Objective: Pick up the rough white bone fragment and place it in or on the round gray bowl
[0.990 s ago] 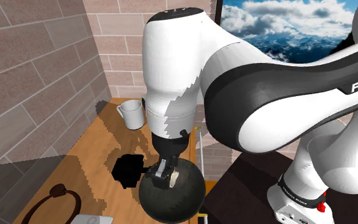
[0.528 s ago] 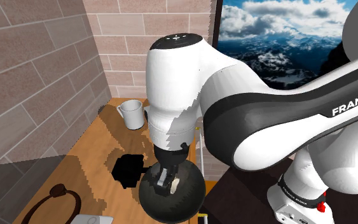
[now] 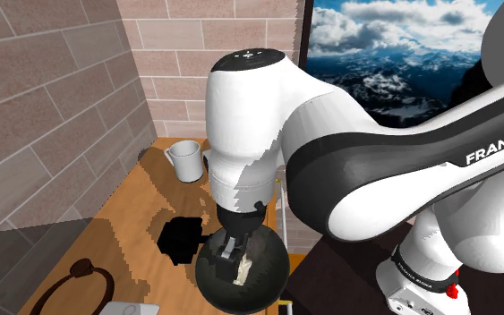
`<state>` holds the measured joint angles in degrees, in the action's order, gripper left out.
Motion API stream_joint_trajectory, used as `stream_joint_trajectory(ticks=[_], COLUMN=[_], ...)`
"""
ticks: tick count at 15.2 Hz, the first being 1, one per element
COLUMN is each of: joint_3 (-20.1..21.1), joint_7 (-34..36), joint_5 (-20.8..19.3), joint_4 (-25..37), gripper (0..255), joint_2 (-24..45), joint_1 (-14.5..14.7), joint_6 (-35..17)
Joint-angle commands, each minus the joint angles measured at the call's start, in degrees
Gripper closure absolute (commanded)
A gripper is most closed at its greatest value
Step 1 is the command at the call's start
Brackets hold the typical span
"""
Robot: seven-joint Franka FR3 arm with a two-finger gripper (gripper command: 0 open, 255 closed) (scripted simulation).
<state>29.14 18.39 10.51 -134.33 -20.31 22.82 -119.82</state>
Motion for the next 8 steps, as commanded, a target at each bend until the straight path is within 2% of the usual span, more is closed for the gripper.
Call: stream_joint_trajectory(ticks=[1,4,8], joint_3=[0.0,0.0,-1.41], joint_7=[0.0,0.0,-0.44], joint_5=[0.0,0.0,0.16], joint_4=[0.0,0.0,5.26], gripper=[0,0,0], joint_2=[0.0,0.0,-2.49], joint_1=[0.0,0.0,0.06], joint_6=[0.0,0.0,7.66])
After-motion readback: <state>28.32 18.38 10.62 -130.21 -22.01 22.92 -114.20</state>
